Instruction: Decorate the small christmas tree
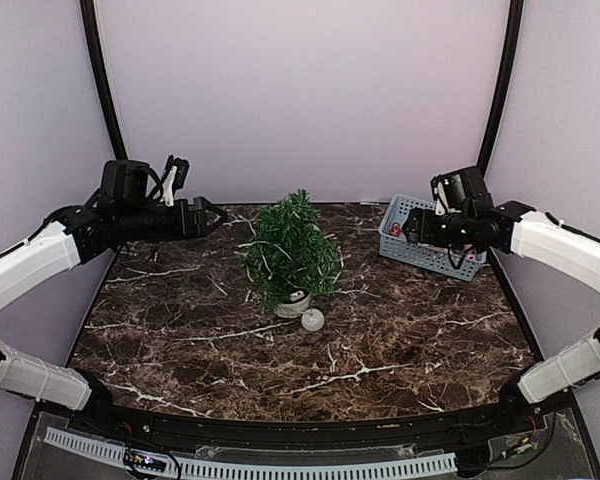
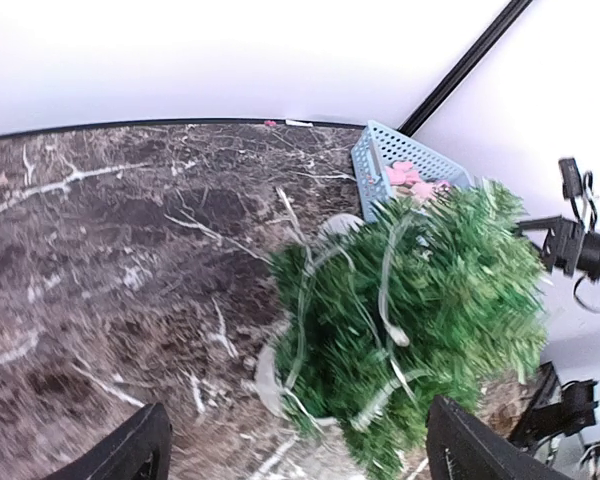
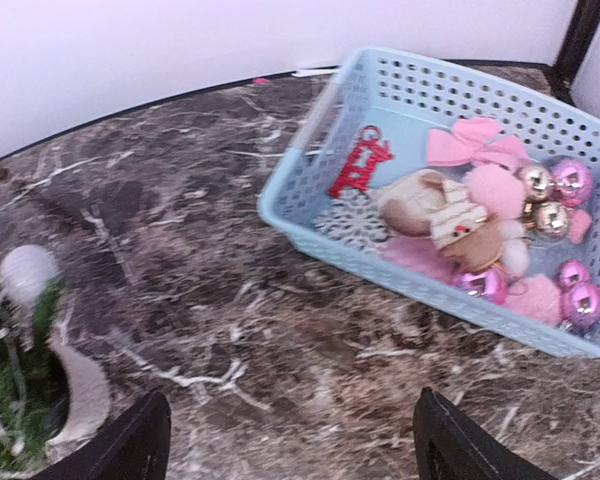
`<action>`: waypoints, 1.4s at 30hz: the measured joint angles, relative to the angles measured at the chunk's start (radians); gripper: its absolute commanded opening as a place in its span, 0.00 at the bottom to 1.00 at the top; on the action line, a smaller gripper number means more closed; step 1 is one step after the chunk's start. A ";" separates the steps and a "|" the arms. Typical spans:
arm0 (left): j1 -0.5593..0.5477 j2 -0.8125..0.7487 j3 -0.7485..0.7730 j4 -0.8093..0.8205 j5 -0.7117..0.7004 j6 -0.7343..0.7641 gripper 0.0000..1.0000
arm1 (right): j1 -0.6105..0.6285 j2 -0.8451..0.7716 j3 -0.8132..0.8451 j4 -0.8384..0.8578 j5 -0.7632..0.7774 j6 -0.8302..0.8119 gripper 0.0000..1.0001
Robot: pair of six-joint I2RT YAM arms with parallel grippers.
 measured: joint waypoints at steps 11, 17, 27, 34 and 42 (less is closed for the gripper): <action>0.144 0.087 0.061 0.058 0.094 0.235 0.85 | -0.267 0.509 0.360 -0.039 0.108 -0.063 0.61; 0.155 0.063 0.051 0.053 0.083 0.298 0.80 | -0.331 0.734 0.517 -0.051 0.141 -0.082 0.52; 0.155 0.076 0.051 0.048 0.122 0.305 0.72 | -0.393 0.875 0.622 -0.062 0.129 -0.089 0.36; 0.156 0.097 0.051 0.048 0.142 0.304 0.70 | -0.394 0.929 0.650 -0.032 0.119 -0.107 0.01; 0.155 0.096 0.050 0.048 0.126 0.308 0.70 | -0.397 0.887 0.609 -0.002 0.109 -0.097 0.00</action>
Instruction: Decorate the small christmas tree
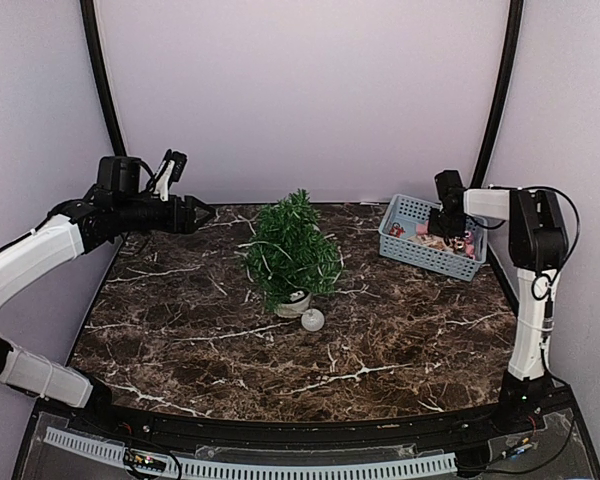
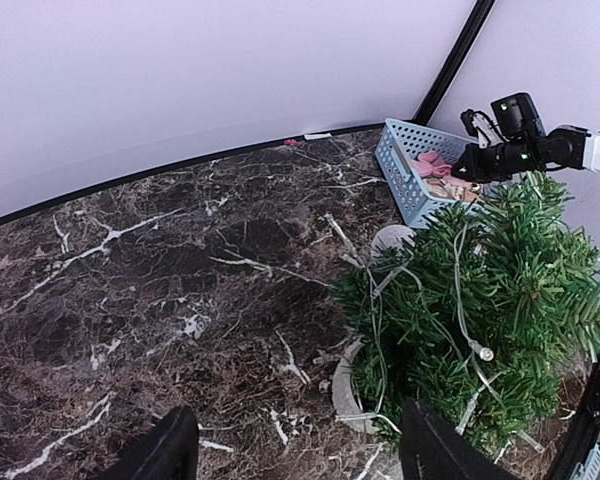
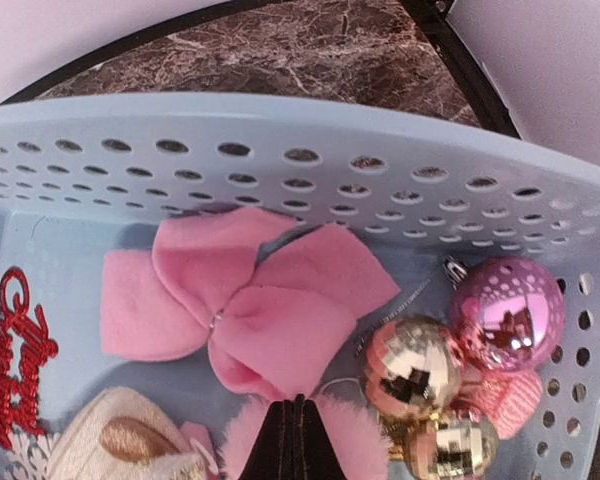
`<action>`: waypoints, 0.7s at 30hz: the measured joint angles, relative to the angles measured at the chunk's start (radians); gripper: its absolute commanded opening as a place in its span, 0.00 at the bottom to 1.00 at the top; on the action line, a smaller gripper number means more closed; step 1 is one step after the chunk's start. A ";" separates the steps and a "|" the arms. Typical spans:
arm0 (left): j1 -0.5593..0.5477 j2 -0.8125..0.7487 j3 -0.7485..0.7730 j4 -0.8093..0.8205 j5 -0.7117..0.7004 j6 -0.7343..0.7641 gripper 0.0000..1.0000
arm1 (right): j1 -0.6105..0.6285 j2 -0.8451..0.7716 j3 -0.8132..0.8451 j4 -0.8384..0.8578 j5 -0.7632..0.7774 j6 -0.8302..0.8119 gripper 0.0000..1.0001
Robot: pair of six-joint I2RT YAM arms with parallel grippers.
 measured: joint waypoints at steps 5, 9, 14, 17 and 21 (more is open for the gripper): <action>0.000 -0.011 -0.017 0.004 -0.017 0.000 0.71 | 0.000 -0.168 -0.089 -0.022 0.002 -0.009 0.00; 0.000 -0.031 -0.045 0.024 -0.016 0.000 0.74 | 0.001 -0.402 -0.186 0.023 -0.056 -0.023 0.00; 0.000 -0.037 -0.076 0.076 0.040 0.003 0.74 | 0.019 -0.632 -0.333 0.087 -0.136 -0.045 0.00; 0.000 -0.036 -0.088 0.096 0.089 0.006 0.74 | 0.037 -0.711 -0.416 0.094 -0.174 -0.053 0.00; -0.005 -0.021 -0.089 0.121 0.148 0.010 0.74 | 0.047 -0.777 -0.506 0.102 -0.255 -0.055 0.00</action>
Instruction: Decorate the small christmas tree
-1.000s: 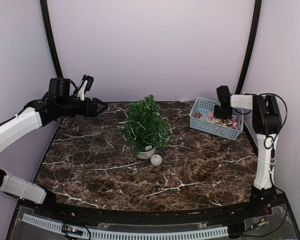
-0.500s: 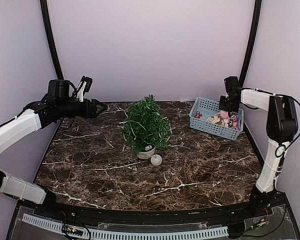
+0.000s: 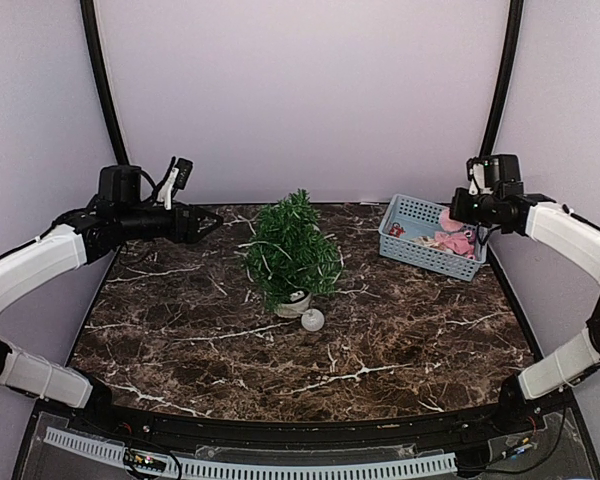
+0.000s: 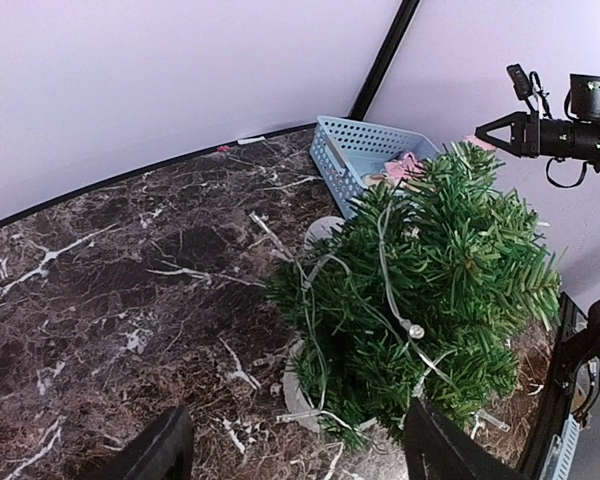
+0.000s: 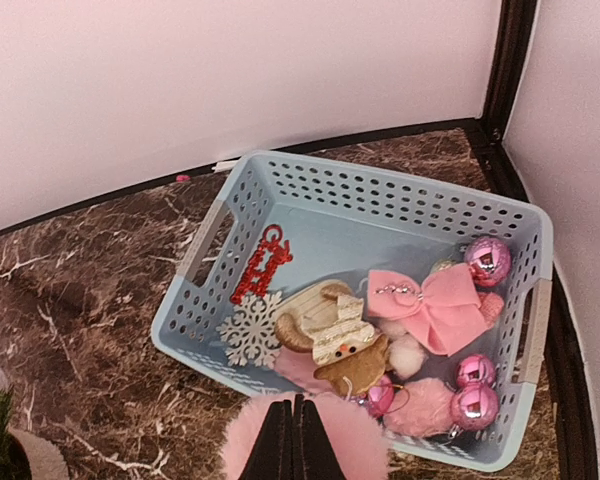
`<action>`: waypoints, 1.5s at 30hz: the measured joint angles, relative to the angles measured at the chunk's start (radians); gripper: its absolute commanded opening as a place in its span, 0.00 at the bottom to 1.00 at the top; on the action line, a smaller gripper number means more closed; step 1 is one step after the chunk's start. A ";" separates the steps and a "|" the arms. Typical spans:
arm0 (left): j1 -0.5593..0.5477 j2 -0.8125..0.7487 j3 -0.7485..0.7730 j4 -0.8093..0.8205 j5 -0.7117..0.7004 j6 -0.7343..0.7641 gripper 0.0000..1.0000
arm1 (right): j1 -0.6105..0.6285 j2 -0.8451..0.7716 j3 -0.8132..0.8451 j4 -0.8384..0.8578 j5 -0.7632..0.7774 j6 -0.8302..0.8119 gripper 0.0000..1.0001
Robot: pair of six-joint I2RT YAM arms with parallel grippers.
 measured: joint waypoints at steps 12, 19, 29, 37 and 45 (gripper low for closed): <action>-0.148 0.088 0.000 0.009 0.115 0.043 0.78 | 0.316 -0.221 -0.296 0.359 -0.319 0.121 0.00; -0.151 0.130 0.000 0.006 0.072 0.042 0.80 | 0.579 -0.212 -0.387 0.604 -0.259 0.210 0.00; -0.151 0.143 0.000 0.005 0.054 0.034 0.80 | 0.752 -0.056 -0.247 0.777 -0.113 0.181 0.00; -0.151 0.143 0.000 0.004 0.055 0.032 0.78 | 0.788 0.082 -0.179 0.856 -0.041 0.153 0.00; -0.151 0.147 0.000 0.005 0.058 0.025 0.69 | 0.789 0.099 -0.204 0.915 0.055 0.158 0.00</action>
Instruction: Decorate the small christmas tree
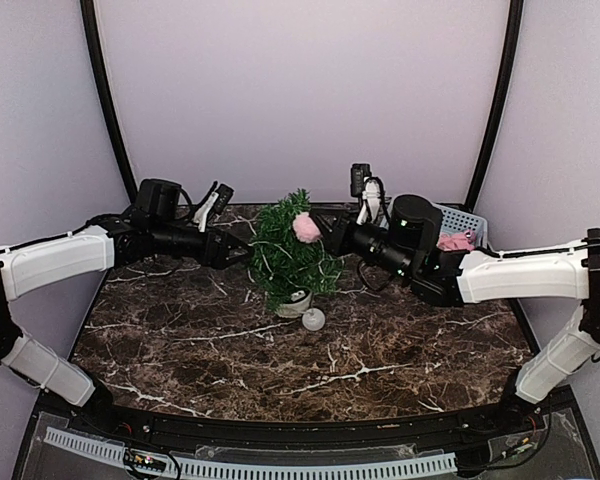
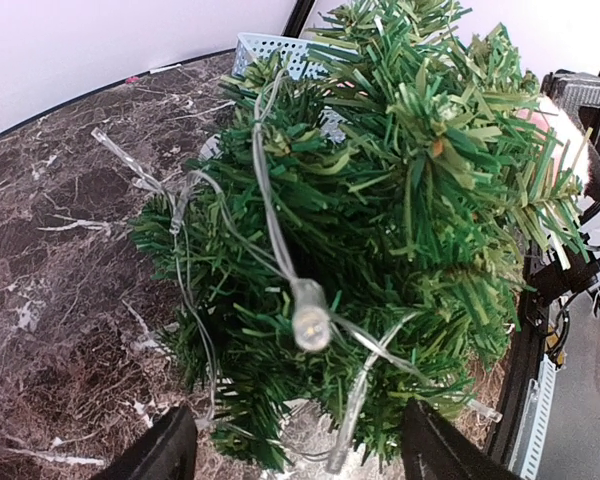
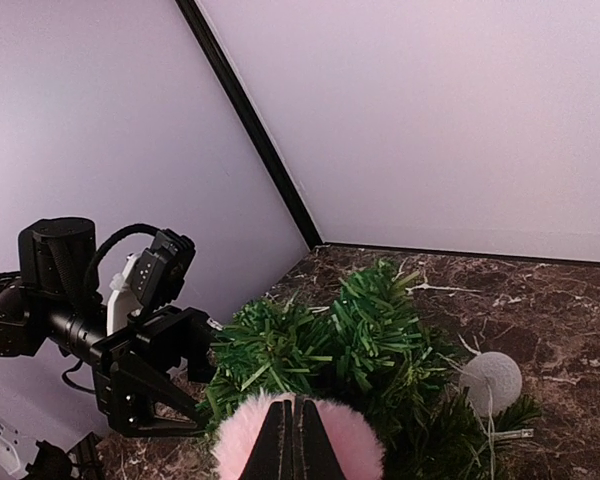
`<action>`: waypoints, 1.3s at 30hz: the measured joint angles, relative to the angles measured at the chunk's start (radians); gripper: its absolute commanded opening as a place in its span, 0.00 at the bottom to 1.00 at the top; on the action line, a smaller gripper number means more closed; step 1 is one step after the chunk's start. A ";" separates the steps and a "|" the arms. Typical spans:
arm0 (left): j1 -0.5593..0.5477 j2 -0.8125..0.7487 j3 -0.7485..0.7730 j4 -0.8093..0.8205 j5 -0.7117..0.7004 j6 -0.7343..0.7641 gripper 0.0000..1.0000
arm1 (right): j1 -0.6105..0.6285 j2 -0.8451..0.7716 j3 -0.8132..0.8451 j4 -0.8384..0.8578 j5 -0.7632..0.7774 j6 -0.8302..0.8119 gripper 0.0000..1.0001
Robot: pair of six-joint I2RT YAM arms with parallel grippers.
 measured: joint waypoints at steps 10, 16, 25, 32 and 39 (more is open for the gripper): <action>0.000 0.034 0.000 0.000 0.018 -0.007 0.63 | 0.000 0.031 -0.013 0.034 0.047 0.006 0.00; -0.003 0.038 0.000 0.002 0.038 -0.008 0.64 | 0.000 0.067 -0.010 0.037 0.045 0.008 0.00; -0.020 0.038 0.000 0.005 0.057 -0.008 0.64 | 0.014 0.105 0.023 0.035 0.047 0.007 0.00; -0.024 0.038 0.000 0.005 0.043 -0.006 0.66 | 0.014 0.109 0.023 0.030 0.051 0.007 0.05; -0.024 0.001 0.000 0.005 -0.024 0.007 0.74 | 0.016 0.064 0.024 -0.033 0.041 -0.006 0.27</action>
